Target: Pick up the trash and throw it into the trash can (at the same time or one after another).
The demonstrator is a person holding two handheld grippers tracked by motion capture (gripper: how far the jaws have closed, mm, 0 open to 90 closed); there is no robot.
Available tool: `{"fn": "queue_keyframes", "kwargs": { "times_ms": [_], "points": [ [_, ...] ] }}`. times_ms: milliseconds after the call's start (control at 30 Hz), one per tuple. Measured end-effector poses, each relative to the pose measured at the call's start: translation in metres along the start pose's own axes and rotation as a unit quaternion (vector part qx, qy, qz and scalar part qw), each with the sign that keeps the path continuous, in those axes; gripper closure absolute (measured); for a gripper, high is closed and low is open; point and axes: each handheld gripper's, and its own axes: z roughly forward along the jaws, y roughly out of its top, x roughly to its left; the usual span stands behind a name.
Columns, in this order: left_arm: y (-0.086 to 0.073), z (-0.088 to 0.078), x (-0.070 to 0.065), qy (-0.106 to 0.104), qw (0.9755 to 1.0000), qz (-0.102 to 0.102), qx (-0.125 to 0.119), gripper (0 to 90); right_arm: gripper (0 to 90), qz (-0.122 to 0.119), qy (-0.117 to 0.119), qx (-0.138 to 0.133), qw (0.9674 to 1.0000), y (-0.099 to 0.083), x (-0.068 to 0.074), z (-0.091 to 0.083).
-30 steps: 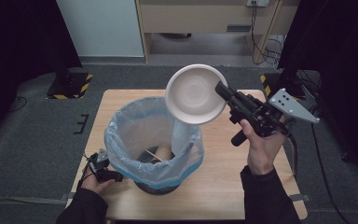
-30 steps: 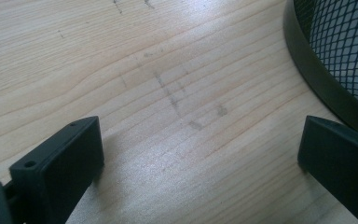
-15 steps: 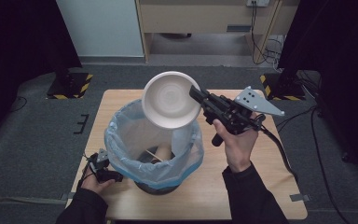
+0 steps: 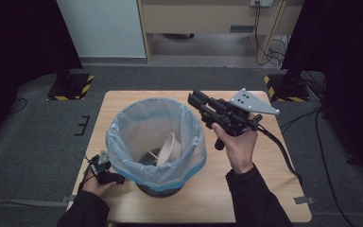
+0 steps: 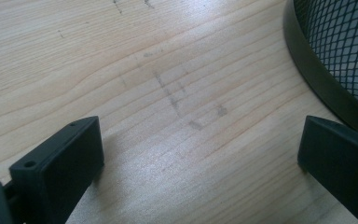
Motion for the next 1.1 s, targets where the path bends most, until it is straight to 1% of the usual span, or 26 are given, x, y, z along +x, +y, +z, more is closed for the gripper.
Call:
{"fn": "queue_keyframes", "kwargs": {
  "times_ms": [100, 167, 200, 233, 267, 333, 367, 400, 433, 467, 500, 567, 600, 633, 667, 700, 767, 800, 833, 867, 900, 933, 1000, 1033, 1067, 1100],
  "points": [
    [0.0, 0.0, 0.0, 0.0, 1.0, 0.0, 0.0, 0.0, 68.8, 0.005, -0.019, -0.014, 0.9997, 0.005, -0.011, -0.012],
    [0.0, 0.0, 0.0, 0.0, 1.0, 0.0, 0.0, 0.0, 62.7, 0.006, -0.04, -0.019, 0.999, 0.006, -0.02, -0.02],
    [0.0, 0.0, 0.0, 0.0, 1.0, 0.0, 0.0, 0.0, 56.0, 0.008, -0.06, -0.023, 0.9979, 0.005, -0.03, -0.028],
    [0.0, 0.0, 0.0, 0.0, 1.0, 0.0, 0.0, 0.0, 56.0, 0.008, -0.06, -0.023, 0.9979, 0.005, -0.03, -0.028],
    [0.0, 0.0, 0.0, 0.0, 1.0, 0.0, 0.0, 0.0, 50.3, 0.007, -0.08, -0.017, 0.9966, 0.002, -0.04, -0.036],
    [0.0, 0.0, 0.0, 0.0, 1.0, 0.0, 0.0, 0.0, 47.6, 0.007, -0.088, -0.011, 0.996, -0.001, -0.045, -0.04],
    [0.0, 0.0, 0.0, 0.0, 1.0, 0.0, 0.0, 0.0, 41.6, 0.011, -0.106, 0.007, 0.9943, -0.01, -0.056, -0.046],
    [0.0, 0.0, 0.0, 0.0, 1.0, 0.0, 0.0, 0.0, 41.6, 0.011, -0.106, 0.007, 0.9943, -0.01, -0.056, -0.046],
    [0.0, 0.0, 0.0, 0.0, 1.0, 0.0, 0.0, 0.0, 37.4, 0.015, -0.123, 0.027, 0.9919, -0.023, -0.067, -0.053],
    [0.0, 0.0, 0.0, 0.0, 1.0, 0.0, 0.0, 0.0, 37.4, 0.015, -0.123, 0.027, 0.9919, -0.023, -0.067, -0.053],
    [0.0, 0.0, 0.0, 0.0, 1.0, 0.0, 0.0, 0.0, 36.2, 0.018, -0.131, 0.038, 0.9905, -0.03, -0.073, -0.056],
    [0.0, 0.0, 0.0, 0.0, 1.0, 0.0, 0.0, 0.0, 34.8, 0.025, -0.143, 0.061, 0.9876, -0.045, -0.085, -0.062],
    [0.0, 0.0, 0.0, 0.0, 1.0, 0.0, 0.0, 0.0, 33.6, 0.038, -0.151, 0.083, 0.9842, -0.061, -0.098, -0.068],
    [0.0, 0.0, 0.0, 0.0, 1.0, 0.0, 0.0, 0.0, 33.1, 0.047, -0.157, 0.093, 0.9821, -0.07, -0.104, -0.071],
    [0.0, 0.0, 0.0, 0.0, 1.0, 0.0, 0.0, 0.0, 32.4, 0.051, -0.161, 0.101, 0.9805, -0.077, -0.108, -0.073],
    [0.0, 0.0, 0.0, 0.0, 1.0, 0.0, 0.0, 0.0, 32.4, 0.051, -0.161, 0.101, 0.9805, -0.077, -0.108, -0.073],
    [0.0, 0.0, 0.0, 0.0, 1.0, 0.0, 0.0, 0.0, 31.6, 0.058, -0.174, 0.129, 0.9746, -0.097, -0.119, -0.079],
    [0.0, 0.0, 0.0, 0.0, 1.0, 0.0, 0.0, 0.0, 29.7, 0.064, -0.179, 0.161, 0.9684, -0.114, -0.128, -0.083],
    [0.0, 0.0, 0.0, 0.0, 1.0, 0.0, 0.0, 0.0, 29.7, 0.064, -0.179, 0.161, 0.9684, -0.114, -0.128, -0.083],
    [0.0, 0.0, 0.0, 0.0, 1.0, 0.0, 0.0, 0.0, 27.7, 0.07, -0.18, 0.187, 0.9631, -0.129, -0.136, -0.086],
    [0.0, 0.0, 0.0, 0.0, 1.0, 0.0, 0.0, 0.0, 27.7, 0.07, -0.18, 0.187, 0.9631, -0.129, -0.136, -0.086],
    [0.0, 0.0, 0.0, 0.0, 1.0, 0.0, 0.0, 0.0, 27.3, 0.074, -0.181, 0.199, 0.9602, -0.135, -0.139, -0.088],
    [0.0, 0.0, 0.0, 0.0, 1.0, 0.0, 0.0, 0.0, 27.0, 0.08, -0.191, 0.225, 0.952, -0.153, -0.147, -0.093],
    [0.0, 0.0, 0.0, 0.0, 1.0, 0.0, 0.0, 0.0, 26.4, 0.086, -0.199, 0.242, 0.9458, -0.164, -0.151, -0.097],
    [0.0, 0.0, 0.0, 0.0, 1.0, 0.0, 0.0, 0.0, 26.4, 0.086, -0.199, 0.242, 0.9458, -0.164, -0.151, -0.097],
    [0.0, 0.0, 0.0, 0.0, 1.0, 0.0, 0.0, 0.0, 25.9, 0.089, -0.207, 0.26, 0.9389, -0.176, -0.156, -0.1]
  ]
}}
